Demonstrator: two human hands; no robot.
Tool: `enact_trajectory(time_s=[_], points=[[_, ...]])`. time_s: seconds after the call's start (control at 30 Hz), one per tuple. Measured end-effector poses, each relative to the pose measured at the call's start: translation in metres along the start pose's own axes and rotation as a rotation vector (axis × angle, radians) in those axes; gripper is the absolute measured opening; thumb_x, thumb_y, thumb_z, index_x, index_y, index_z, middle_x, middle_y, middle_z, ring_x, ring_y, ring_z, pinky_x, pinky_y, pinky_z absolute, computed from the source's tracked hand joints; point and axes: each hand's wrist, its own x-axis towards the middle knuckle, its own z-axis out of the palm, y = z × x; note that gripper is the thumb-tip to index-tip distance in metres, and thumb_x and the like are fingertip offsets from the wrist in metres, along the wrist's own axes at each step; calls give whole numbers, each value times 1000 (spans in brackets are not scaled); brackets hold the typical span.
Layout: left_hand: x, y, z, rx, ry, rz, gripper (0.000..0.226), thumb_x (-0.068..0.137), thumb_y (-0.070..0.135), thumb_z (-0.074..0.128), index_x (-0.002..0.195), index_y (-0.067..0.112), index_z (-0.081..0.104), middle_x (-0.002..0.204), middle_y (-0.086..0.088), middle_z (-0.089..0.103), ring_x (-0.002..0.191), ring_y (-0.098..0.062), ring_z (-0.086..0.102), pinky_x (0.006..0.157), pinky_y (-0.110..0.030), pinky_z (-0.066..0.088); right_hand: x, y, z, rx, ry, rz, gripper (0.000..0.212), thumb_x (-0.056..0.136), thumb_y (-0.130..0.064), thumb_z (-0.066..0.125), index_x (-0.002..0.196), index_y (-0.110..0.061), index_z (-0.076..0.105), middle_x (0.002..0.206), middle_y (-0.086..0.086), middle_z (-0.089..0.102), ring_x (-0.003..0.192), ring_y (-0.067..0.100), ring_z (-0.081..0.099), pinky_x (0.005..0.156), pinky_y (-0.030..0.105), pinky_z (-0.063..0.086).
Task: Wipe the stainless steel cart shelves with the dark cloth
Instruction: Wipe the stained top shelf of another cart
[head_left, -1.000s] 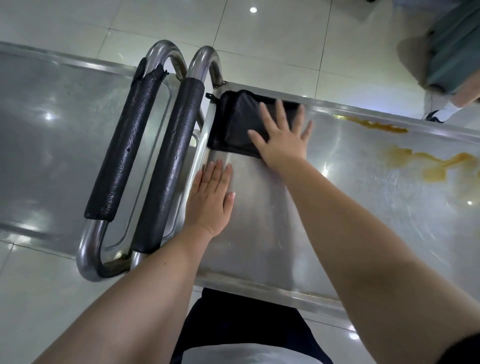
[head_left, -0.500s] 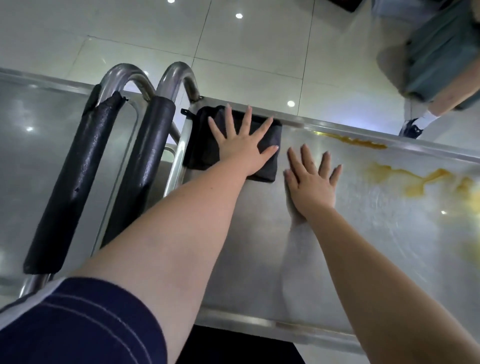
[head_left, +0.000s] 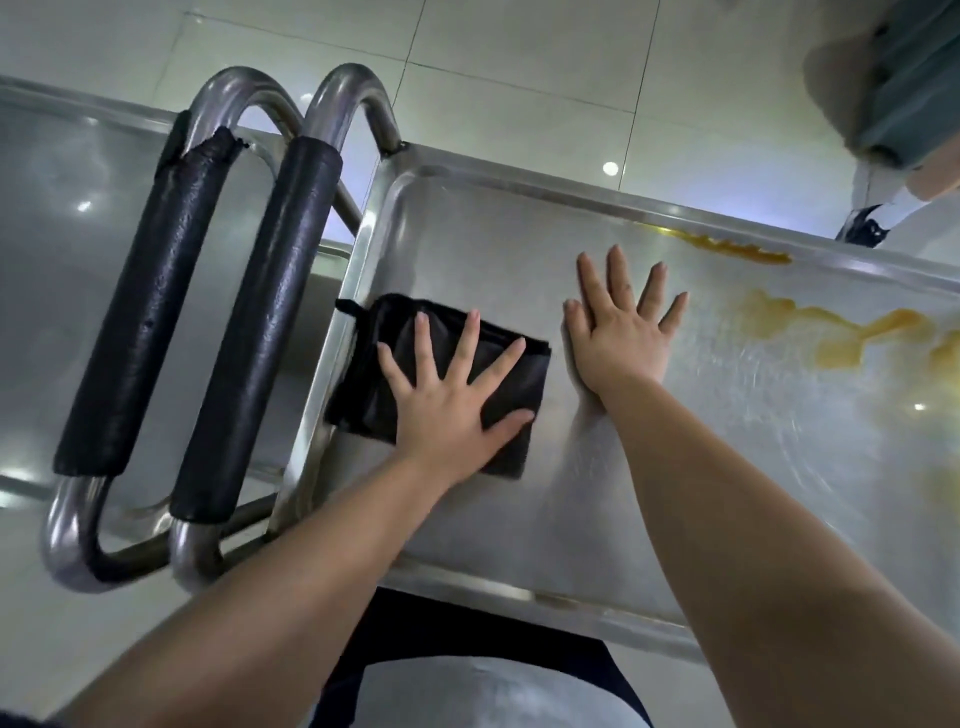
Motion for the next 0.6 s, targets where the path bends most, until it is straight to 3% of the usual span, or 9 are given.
enact_trajectory(time_s=[0.1,0.2,0.3,0.4,0.6], points=[[-72,2,20,30,-3,14,74,86,81,27,152,51,13,166,-3,9,146,-53,3,103,-80,8,-2,1,-1,-6,-15,-20,58,97,-61,11,152,-51,-3,164,-15,-10,149,33,-21,115,62,-11],[-80,-3,20,34,-17,-15,76,83,83,31,151,53,15,166,-1,11,146,-53,5,101,-80,9,-9,2,0,-91,-44,-82,65,92,-69,10,151,-51,-8,164,-8,-15,147,40,-22,112,68,-14],[-34,-9,6,21,22,-69,78,79,85,33,149,57,15,166,4,7,147,-50,0,102,-78,6,-14,3,2,-180,-47,-136,72,87,-77,6,149,-51,-18,163,-1,-20,145,45,-23,108,73,-13],[48,-22,-14,4,-24,-95,77,78,88,24,146,62,-1,165,11,-11,147,-45,-14,105,-77,-2,-12,2,4,-177,-32,-134,73,86,-78,8,149,-51,-18,164,0,-19,145,46,-21,108,74,-9],[158,-34,-42,4,-55,-27,76,78,90,21,145,64,-3,164,14,-15,147,-42,-18,107,-76,-5,-9,3,3,-149,-19,-200,69,88,-79,8,150,-54,-10,164,-14,-12,147,40,-22,109,72,-11]])
